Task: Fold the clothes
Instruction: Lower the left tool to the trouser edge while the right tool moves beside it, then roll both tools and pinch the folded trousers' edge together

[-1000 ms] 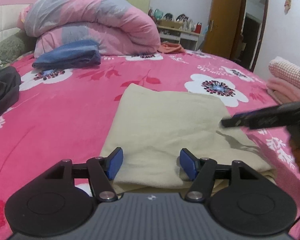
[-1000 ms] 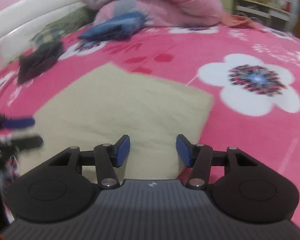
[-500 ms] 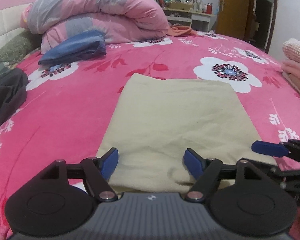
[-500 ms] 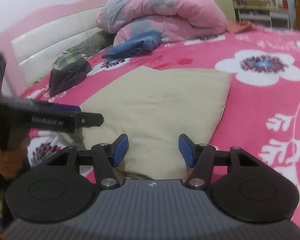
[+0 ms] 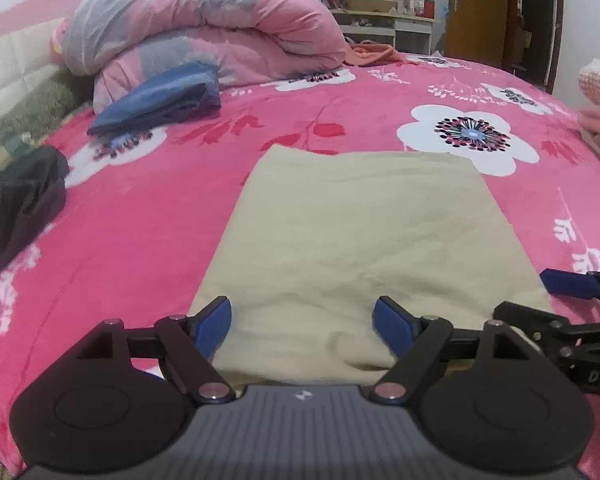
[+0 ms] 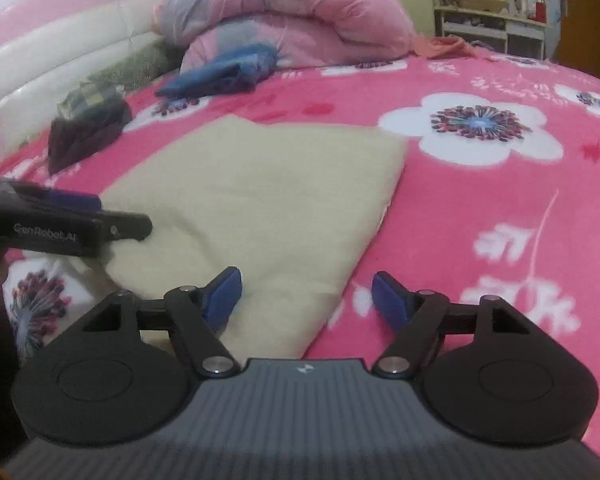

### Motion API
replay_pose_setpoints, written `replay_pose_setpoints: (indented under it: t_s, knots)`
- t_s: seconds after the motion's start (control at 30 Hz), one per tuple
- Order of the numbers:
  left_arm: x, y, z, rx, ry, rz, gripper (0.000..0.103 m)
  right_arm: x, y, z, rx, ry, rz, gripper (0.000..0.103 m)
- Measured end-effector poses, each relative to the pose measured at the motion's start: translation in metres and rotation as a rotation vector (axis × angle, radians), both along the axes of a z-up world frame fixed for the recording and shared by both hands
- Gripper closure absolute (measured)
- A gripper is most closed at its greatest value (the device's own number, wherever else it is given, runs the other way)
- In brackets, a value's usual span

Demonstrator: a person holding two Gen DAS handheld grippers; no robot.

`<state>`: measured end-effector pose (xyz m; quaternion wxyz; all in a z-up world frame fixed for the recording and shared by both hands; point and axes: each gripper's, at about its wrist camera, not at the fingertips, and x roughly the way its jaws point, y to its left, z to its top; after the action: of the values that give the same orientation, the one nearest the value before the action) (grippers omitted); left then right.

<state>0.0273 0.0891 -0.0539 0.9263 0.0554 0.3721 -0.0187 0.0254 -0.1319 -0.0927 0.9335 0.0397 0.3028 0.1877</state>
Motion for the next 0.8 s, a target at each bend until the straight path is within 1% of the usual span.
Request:
replay_pose_setpoints:
  t_s: [0.07, 0.1, 0.2, 0.27, 0.4, 0.47, 0.57, 0.67, 0.7, 0.8]
  knots:
    - [0.000, -0.001, 0.000, 0.008, -0.001, 0.003, 0.022, 0.004, -0.006, 0.001, 0.039, 0.029, -0.005, 0.029]
    - [0.001, -0.001, 0.000, 0.007, 0.001, 0.004, 0.022, 0.005, -0.005, 0.004, 0.030, 0.036, -0.007, 0.029]
    - [0.001, -0.002, 0.001, 0.006, 0.003, 0.005, 0.022, 0.002, 0.005, 0.018, -0.053, -0.020, -0.008, 0.029]
    - [0.002, -0.002, 0.001, 0.007, 0.004, 0.005, 0.022, -0.001, 0.010, 0.024, -0.081, -0.070, 0.006, 0.029]
    - [0.002, -0.004, 0.000, 0.020, 0.004, 0.005, 0.021, 0.005, 0.024, 0.008, -0.153, -0.053, 0.036, 0.029]
    - [0.002, -0.004, -0.001, 0.022, 0.003, 0.006, 0.021, 0.005, 0.022, 0.002, -0.123, -0.068, 0.025, 0.028]
    - [0.001, -0.004, -0.001, 0.023, 0.001, 0.008, 0.021, 0.011, 0.014, 0.002, -0.068, -0.023, 0.019, 0.025]
    - [-0.001, -0.002, 0.000, 0.008, -0.010, 0.001, 0.021, 0.011, 0.010, 0.000, -0.043, -0.016, 0.020, 0.025]
    - [-0.003, 0.001, 0.001, -0.010, -0.016, -0.007, 0.021, 0.011, 0.009, 0.001, -0.033, -0.012, 0.019, 0.025]
    - [-0.012, 0.025, 0.016, -0.114, -0.077, -0.037, 0.021, 0.013, 0.001, 0.003, 0.019, 0.017, 0.022, 0.025]
